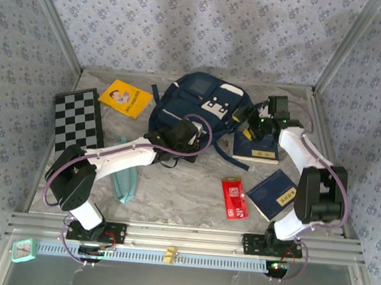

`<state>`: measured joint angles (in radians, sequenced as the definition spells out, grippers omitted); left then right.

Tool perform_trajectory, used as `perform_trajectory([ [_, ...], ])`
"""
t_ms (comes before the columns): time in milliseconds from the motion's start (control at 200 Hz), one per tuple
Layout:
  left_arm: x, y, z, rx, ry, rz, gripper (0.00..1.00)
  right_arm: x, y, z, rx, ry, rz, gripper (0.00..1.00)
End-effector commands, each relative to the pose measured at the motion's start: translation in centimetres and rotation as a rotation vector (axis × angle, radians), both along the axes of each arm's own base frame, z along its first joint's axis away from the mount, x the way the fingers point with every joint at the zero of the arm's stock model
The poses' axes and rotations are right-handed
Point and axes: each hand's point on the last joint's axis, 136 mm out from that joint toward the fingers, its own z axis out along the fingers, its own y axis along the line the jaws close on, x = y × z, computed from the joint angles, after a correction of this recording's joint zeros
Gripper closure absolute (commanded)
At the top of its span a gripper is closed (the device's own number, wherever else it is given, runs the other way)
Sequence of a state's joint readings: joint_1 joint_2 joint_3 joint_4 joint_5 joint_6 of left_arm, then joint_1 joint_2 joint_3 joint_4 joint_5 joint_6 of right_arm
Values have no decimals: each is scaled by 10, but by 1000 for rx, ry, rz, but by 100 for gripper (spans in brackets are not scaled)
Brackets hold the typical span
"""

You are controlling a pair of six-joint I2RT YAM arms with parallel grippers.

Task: Pack the student bag
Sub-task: Unzip the student bag at the top-center of the table.

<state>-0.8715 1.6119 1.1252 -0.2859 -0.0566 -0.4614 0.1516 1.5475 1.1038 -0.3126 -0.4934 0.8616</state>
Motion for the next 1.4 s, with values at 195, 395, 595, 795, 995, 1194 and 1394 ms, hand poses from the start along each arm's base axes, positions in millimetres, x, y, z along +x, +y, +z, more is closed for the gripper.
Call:
perform_trajectory([
  [195,4,-15,28,-61,-59,-38,100,-29,75,-27,151,65,-31,16],
  [395,4,-13,27,-59,-69,-34,100,-13,101,-39,123,41,-50,27],
  [595,2,-10,26,-44,-60,-38,100,-4,100,-61,-44,32,1,60],
  [795,-9,19,13,22,-45,13,100,3,87,-59,-77,21,85,96],
  [995,-32,53,-13,98,31,79,100,22,63,-48,-125,-51,180,100],
  [1194,-48,33,-18,6,59,32,100,65,36,-41,-194,-68,177,100],
  [1394,-19,33,-5,30,10,96,100,67,37,-39,-150,-36,197,94],
])
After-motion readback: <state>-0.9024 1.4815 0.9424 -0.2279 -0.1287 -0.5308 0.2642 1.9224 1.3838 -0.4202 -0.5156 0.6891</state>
